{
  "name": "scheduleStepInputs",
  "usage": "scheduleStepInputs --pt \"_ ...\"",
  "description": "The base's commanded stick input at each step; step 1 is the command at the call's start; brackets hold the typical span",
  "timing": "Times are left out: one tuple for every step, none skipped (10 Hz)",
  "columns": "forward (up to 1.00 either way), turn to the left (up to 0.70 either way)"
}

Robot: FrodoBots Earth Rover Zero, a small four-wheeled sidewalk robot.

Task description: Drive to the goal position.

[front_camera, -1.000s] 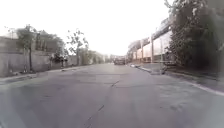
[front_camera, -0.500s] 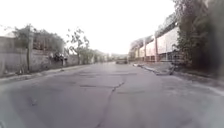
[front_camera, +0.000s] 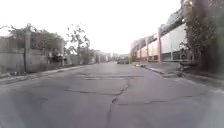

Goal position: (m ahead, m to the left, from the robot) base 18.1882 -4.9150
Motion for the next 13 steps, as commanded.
scheduleStepInputs --pt "1.0 0.0" --pt "1.0 0.0" --pt "1.0 0.0" --pt "1.0 0.0" --pt "1.0 0.0" --pt "1.0 0.0" --pt "1.0 0.0" --pt "1.0 0.0" --pt "1.0 0.0" --pt "1.0 0.0" --pt "1.0 0.0" --pt "1.0 0.0" --pt "1.0 0.0"
